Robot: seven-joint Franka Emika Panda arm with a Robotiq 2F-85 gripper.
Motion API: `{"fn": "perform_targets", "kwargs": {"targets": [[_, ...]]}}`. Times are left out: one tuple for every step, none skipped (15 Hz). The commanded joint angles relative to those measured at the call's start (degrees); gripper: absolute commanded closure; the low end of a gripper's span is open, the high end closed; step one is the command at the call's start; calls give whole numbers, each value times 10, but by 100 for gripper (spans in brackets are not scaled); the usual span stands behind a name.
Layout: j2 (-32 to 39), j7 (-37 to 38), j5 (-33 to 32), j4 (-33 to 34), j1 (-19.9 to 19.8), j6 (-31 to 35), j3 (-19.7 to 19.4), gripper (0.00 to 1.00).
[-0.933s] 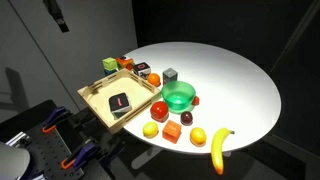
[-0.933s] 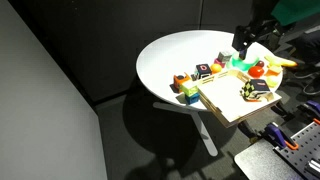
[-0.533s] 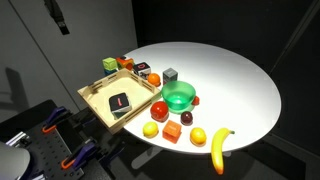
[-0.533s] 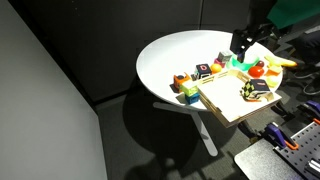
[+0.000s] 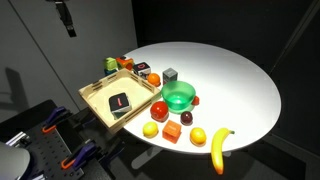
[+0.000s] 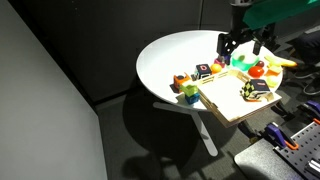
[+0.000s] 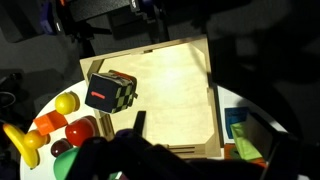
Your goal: Put the yellow block in the crate
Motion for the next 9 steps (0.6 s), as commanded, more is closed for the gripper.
{"fn": "perform_targets", "kwargs": {"targets": [[51, 5, 3, 41, 24, 9, -24, 0], [62, 2, 5, 49, 29, 15, -29, 0], [73, -4, 8, 55, 34, 24, -34, 0], [84, -10, 7, 60, 39, 40, -38, 0], [94, -14, 5, 63, 43, 56, -42, 0], [102, -18, 4, 66, 47, 70, -45, 0], [111, -21, 2, 69, 50, 86, -49, 0], [119, -24, 4, 72, 54, 98, -52, 0], [126, -28, 4, 73, 57, 115, -55, 0]]}}
